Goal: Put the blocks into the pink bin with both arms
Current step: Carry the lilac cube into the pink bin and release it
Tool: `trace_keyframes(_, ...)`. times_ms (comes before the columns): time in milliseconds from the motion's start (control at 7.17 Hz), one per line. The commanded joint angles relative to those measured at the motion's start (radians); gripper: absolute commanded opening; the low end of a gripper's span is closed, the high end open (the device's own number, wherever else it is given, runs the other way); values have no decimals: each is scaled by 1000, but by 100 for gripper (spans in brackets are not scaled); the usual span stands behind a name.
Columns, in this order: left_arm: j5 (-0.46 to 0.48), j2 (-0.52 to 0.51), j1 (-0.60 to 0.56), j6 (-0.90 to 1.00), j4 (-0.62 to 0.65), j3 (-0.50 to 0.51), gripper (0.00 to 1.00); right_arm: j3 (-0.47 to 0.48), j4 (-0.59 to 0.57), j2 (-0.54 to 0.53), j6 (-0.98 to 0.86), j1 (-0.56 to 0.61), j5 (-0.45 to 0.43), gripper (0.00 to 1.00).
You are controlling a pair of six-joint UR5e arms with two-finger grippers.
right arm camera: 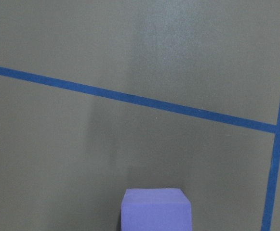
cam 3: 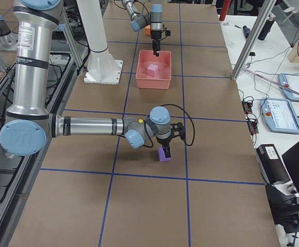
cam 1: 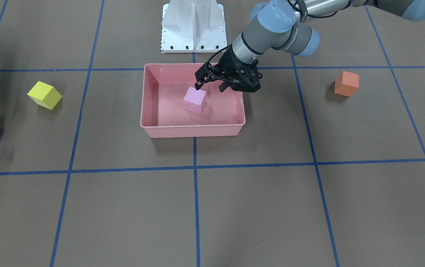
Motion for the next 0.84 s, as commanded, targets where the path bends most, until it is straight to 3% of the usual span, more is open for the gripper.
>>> trace_keyframes(0, 0, 2, -1, 3, -2, 2, 100, -38, 79, -21, 40, -34, -25, 100)
trace_keyframes(698, 2, 4, 1, 7, 0, 4, 100, -72, 79, -11, 45, -95, -60, 100)
